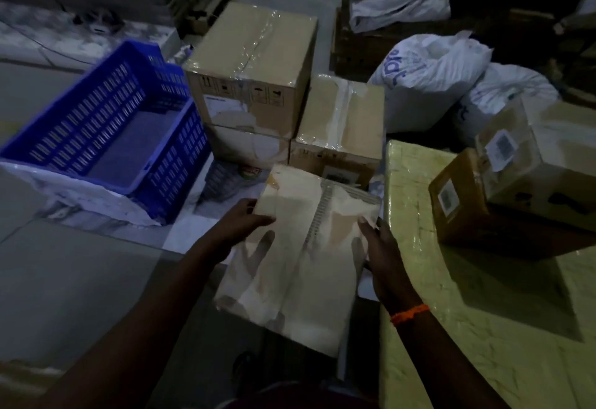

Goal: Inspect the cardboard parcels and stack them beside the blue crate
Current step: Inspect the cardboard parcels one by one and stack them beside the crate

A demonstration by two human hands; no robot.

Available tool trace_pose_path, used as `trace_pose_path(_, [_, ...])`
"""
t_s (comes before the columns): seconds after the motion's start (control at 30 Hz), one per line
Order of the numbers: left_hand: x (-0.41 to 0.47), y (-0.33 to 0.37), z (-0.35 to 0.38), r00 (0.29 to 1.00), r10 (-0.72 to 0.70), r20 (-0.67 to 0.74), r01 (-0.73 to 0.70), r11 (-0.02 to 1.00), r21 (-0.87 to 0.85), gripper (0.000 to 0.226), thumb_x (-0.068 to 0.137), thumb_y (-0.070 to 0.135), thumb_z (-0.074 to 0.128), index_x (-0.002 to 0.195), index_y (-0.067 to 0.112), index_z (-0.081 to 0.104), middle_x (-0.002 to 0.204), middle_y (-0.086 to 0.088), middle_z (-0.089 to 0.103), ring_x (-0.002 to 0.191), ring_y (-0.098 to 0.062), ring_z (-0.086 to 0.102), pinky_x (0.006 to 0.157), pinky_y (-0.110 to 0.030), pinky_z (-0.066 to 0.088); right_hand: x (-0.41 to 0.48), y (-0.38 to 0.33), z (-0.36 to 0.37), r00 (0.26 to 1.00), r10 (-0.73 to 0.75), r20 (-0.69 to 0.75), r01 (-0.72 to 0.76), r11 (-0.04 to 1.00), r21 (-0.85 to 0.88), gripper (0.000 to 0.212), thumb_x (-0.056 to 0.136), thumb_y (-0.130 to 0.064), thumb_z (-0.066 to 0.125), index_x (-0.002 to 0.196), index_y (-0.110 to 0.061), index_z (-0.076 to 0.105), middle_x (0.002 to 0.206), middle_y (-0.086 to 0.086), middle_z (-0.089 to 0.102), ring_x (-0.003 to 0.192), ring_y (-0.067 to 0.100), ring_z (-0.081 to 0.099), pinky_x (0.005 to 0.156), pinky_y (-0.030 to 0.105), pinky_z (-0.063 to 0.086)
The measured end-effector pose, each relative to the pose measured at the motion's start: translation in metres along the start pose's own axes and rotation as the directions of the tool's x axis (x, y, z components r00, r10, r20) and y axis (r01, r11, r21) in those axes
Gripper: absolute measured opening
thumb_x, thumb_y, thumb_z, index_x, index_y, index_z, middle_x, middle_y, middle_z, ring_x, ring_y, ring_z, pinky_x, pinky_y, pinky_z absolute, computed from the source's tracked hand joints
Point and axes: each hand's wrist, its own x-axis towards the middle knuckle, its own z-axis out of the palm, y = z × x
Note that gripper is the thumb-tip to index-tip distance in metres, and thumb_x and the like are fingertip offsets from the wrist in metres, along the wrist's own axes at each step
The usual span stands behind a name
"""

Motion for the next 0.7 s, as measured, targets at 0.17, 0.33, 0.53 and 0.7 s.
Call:
trace_pose_path(0.17, [-0.053,0.033,-0.016,0.98,-0.039,-0.193,-0.039,0.922,-0.385,0.044,0.087,0.072,0.056,0.118,0.042,0.056,0.119,0.008,0.064,0.114,-0.017,0.061,0.1,-0.049,0.049,-0.023,-0.048,0.008,0.975,-0.216,0.058,0.212,0.975,0.07,0.038,0.097,-0.047,0.06,0.128,-0.025,0.06,0.122,-0.005,0.071,0.113,0.012,0.068,0.096,0.043,0.055])
trace_pose_path(0.33, [-0.068,0.05,-0.016,0.937,0.024,-0.349,-0.197,0.861,-0.469,0.051,0.079,0.072,0.048,0.114,0.035,0.053,0.109,0.009,0.059,0.101,-0.01,0.058,0.09,-0.044,0.05,-0.027,-0.073,0.013,0.926,-0.378,0.025,0.378,0.926,0.0,0.04,0.091,-0.073,0.055,0.112,-0.04,0.063,0.113,-0.001,0.072,0.111,0.022,0.069,0.096,0.054,0.054])
trace_pose_path(0.53, [-0.065,0.021,0.005,0.926,-0.062,-0.373,-0.109,0.9,-0.421,0.048,0.088,0.055,0.067,0.119,0.021,0.052,0.121,-0.004,0.062,0.104,-0.015,0.063,0.082,-0.037,0.053,-0.023,-0.056,0.009,0.953,-0.303,0.011,0.303,0.952,-0.032,0.056,0.079,-0.074,0.066,0.114,-0.03,0.062,0.116,-0.001,0.071,0.111,0.015,0.069,0.1,0.055,0.055])
trace_pose_path(0.7, [-0.066,0.02,0.018,0.925,0.036,-0.378,-0.124,0.969,-0.214,0.042,0.094,0.04,0.065,0.128,0.022,0.047,0.129,-0.003,0.059,0.108,-0.011,0.062,0.076,-0.022,0.05,-0.029,-0.044,-0.009,0.96,-0.275,-0.05,0.268,0.956,-0.118,0.042,0.086,-0.058,0.072,0.113,-0.028,0.062,0.117,-0.004,0.069,0.11,0.012,0.067,0.101,0.055,0.053])
